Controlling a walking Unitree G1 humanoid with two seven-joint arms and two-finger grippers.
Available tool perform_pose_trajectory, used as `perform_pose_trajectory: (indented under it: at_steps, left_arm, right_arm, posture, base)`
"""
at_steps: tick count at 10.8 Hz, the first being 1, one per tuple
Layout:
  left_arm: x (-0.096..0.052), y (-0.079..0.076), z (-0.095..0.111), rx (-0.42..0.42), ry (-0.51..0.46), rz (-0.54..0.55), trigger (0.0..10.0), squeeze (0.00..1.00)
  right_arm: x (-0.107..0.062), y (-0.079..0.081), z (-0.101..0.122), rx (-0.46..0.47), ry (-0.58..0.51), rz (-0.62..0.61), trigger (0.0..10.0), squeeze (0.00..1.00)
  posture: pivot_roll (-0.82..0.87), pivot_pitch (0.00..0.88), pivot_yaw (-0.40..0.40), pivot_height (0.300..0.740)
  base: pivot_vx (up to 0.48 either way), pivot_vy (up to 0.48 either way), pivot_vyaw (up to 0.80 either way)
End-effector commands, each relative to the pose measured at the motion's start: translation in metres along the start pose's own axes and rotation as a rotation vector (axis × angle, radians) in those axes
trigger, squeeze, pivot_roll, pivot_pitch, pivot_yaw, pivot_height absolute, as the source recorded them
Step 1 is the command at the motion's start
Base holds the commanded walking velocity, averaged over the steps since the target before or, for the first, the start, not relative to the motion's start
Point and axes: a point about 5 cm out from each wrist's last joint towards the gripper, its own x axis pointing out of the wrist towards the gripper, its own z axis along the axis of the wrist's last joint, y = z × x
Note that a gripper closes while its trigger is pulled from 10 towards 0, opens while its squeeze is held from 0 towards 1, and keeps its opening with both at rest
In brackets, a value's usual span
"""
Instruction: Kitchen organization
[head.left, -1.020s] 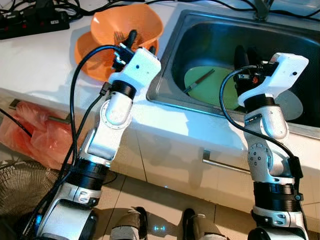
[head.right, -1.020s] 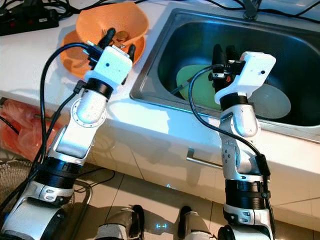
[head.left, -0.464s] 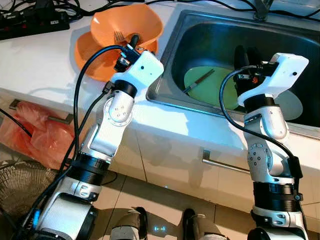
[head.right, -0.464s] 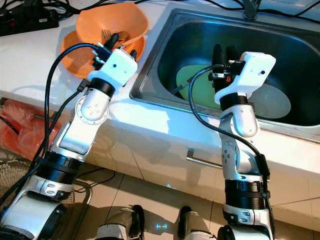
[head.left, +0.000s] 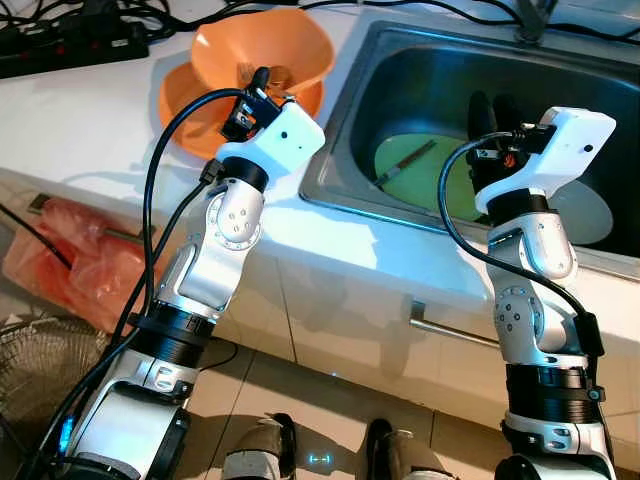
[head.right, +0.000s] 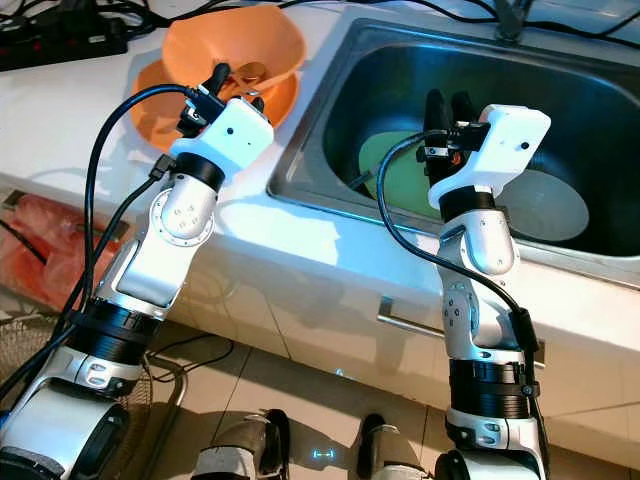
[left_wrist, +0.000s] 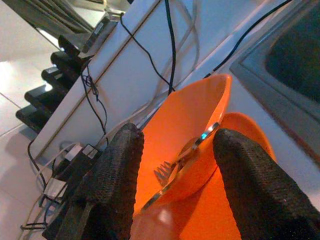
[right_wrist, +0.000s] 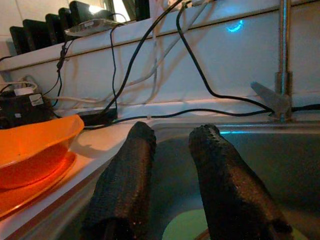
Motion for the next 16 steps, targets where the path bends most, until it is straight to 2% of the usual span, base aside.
perform_pose_trajectory:
  at_steps: [1,2,16]
  left_arm:
    - [0.0013,-0.001,0.0034,0.009,-0.011,0.003,2.2,0.0]
    - [0.0003,-0.0026,0.0027,0.003,-0.009,-0.002,0.0,0.0]
    - [-0.0015,-0.0056,0.0098,-0.005,-0.048,-0.014,0.0,0.0]
  right_arm:
    - [-0.0001,0.0005,-0.0003,0.008,-0.005,-0.001,10.0,0.0]
    - [0.0,0.0002,-0.0007,0.009,-0.004,-0.003,10.0,0.0]
    - [-0.0018,-0.0009,-0.0042,0.017,0.011,-0.012,10.0,0.0]
  posture:
    - [0.08,0.196,0.032,0.74]
    - [0.09,0.199,0.032,0.74]
    - [0.09,0.205,0.029,0.74]
  base:
    - [0.0,0.0,0.0]
    - [0.0,0.0,0.0]
    - [0.0,0.0,0.0]
